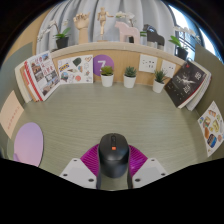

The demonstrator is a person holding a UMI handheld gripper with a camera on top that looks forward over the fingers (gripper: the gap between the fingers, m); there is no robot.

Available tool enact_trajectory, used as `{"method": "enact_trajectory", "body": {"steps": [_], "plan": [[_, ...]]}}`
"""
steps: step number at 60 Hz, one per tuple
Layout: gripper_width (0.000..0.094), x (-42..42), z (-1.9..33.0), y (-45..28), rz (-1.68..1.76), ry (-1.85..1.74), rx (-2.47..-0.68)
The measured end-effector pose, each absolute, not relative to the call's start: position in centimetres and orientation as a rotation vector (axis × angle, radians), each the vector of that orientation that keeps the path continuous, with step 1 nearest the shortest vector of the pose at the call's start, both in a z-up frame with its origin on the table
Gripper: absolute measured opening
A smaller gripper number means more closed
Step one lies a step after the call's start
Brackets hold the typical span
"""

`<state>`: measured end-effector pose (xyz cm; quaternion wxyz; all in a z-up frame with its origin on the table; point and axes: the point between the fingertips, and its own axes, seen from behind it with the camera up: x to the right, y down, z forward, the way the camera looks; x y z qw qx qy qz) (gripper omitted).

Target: Arrange mouse

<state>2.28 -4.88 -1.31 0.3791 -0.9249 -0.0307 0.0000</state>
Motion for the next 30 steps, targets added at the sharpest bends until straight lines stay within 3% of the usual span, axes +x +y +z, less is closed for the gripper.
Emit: {"method": "enact_trajectory", "body": {"steps": [8,23,30], "plan": [[0.0357,1.6,1.2,-4.2,-0.039,-0.003,-2.364],[0.0356,-7.4,20.8,-1.4,-0.027,0.084,-2.055],[0.0355,-14.4,25.8,-2.8,0.014,0.062,-1.978]]}}
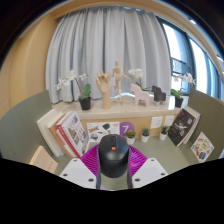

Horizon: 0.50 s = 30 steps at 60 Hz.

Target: Arrange mouse

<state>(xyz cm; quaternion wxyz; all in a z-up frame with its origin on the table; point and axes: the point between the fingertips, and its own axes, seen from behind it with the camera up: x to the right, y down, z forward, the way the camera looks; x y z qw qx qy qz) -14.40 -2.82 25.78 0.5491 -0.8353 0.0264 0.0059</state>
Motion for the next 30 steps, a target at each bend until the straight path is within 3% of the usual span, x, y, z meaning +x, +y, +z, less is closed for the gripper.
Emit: {"method": "enact_trajectory", "body": {"steps": [4,9,24,30], "plan": [[0.0354,-18.6,25.7,-3.7,0.043,0.031,-1.980],[0.0354,-23.2,22.6,-4.6,0.063,-0.003,-2.037],[0.0353,-28.1,5.6,-8.3,0.053,-0.013,-2.325],[0.0352,-28.6,1.1,-9.3,0.050,-0.018,-2.400]]}}
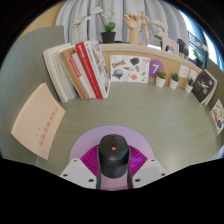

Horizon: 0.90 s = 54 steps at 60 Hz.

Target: Arrange mouse

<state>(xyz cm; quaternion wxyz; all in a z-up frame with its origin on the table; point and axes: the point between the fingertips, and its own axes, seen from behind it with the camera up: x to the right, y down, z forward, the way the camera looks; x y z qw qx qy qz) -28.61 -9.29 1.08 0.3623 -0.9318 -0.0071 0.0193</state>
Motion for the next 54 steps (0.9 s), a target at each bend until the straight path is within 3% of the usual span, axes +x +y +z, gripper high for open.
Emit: {"method": "enact_trajectory", "body": {"steps": [4,14,23,25,28,31,54], "plan": [[0.0358,-28.8,-1.2,-10.3,0.039,-0.027,-2.448],[0.0415,-28.8,-1.1,-10.0,-0.014,-0.046,-2.407],[0.0553,-29.1,-1.8,-10.7,0.027,-0.020,-2.482],[0.0671,-28.8,-1.4,-10.7,0.032,-0.004,-2.485],[0.0811,-28.4,-0.1,-10.3,0.031,0.008,-2.466],[0.0857,-28.0,1.7,-10.0,0.036,0.018,-2.442],[0.0855,-20.9,20.1,-14.5,0.033,0.017,-2.250]]}}
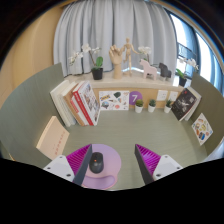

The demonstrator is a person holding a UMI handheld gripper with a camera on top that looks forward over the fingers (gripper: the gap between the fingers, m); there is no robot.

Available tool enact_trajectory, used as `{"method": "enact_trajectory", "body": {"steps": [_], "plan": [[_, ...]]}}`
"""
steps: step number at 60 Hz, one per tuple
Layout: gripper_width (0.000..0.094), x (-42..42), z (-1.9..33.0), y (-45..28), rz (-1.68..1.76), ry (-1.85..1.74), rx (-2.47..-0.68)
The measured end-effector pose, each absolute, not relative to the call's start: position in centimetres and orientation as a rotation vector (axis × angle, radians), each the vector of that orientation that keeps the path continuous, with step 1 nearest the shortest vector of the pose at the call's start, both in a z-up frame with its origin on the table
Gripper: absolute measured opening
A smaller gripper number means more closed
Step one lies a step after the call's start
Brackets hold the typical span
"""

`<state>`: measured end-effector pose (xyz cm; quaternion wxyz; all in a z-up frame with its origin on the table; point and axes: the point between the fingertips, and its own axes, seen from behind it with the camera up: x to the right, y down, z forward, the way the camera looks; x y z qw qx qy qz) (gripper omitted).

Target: Arrange mouse

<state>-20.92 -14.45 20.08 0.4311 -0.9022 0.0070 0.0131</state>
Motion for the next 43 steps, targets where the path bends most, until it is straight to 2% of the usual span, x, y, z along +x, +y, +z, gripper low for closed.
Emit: {"method": "enact_trajectory", "body": {"steps": [8,14,43], "plan": [[0.0856,-17.3,23.9,-17.6,0.028,0.036,-2.202],[0.0850,-14.6,25.5,-20.2,0.046,0.044,-2.181],[0.0847,-6.1,25.2,-29.5,0.055,0.048,-2.190]]}}
